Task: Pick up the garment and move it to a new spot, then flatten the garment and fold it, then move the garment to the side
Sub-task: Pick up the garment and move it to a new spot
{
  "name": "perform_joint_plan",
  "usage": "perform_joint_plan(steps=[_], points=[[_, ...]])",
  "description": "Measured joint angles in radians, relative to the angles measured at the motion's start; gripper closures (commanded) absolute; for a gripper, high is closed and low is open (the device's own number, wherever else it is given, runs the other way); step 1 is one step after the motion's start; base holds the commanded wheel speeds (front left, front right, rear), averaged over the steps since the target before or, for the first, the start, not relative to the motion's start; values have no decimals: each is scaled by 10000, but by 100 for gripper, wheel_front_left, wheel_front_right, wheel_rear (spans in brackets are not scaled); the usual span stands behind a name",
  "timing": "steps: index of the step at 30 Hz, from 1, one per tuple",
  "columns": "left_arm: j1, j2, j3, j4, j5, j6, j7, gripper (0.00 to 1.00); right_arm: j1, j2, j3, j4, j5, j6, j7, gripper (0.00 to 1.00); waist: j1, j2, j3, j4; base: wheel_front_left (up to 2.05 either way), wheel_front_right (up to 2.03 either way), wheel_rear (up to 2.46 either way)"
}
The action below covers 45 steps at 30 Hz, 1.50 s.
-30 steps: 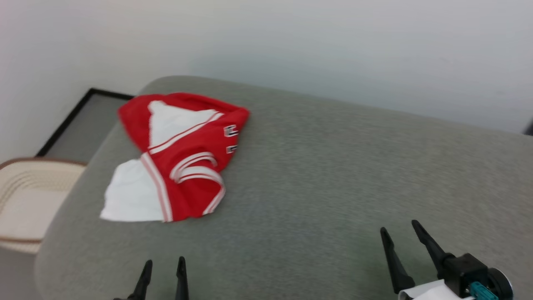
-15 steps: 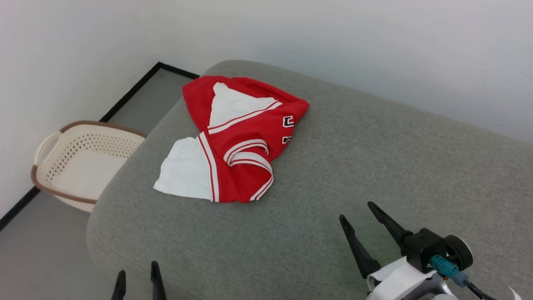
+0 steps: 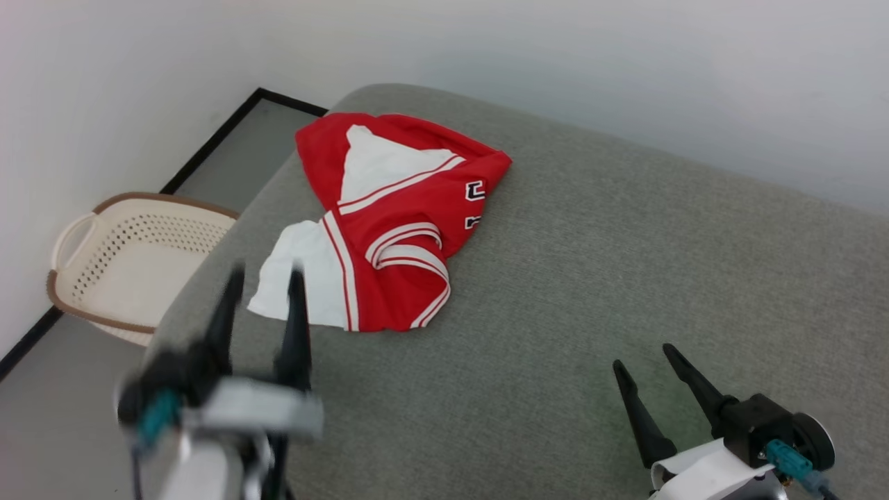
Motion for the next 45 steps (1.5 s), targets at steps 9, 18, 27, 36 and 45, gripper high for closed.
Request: perform_joint_plan(steps=[9, 18, 27, 36, 45], points=[[-5493, 1542, 541, 3733, -1218, -784, 1034, 0, -389, 244, 253, -805, -485, 0, 213, 0, 0, 0, 279, -831, 0, 0, 0], [-7544, 2968, -1651, 7793, -2545, -905, 4870, 0, -1150, 487, 491, -550, -570, 0, -201, 0, 0, 0, 1088, -2458, 0, 0, 0], [-7233, 4385, -4153, 8230, -4552, -934, 7087, 0, -1496, 631, 830, -295, -648, 0, -443, 0, 0, 1, 1777, -3937, 0, 0, 0], [-7450, 5035, -4245, 9724, -5409, -934, 6717, 0, -1736, 677, 1185, -784, -782, 0, -385, 0, 0, 0, 2424, -5068, 0, 0, 0], [-7678, 5336, -4276, 10330, -6078, -930, 6650, 0, -1526, 732, 1162, -1476, -968, 0, -176, 0, 0, 0, 3059, -5730, 0, 0, 0]])
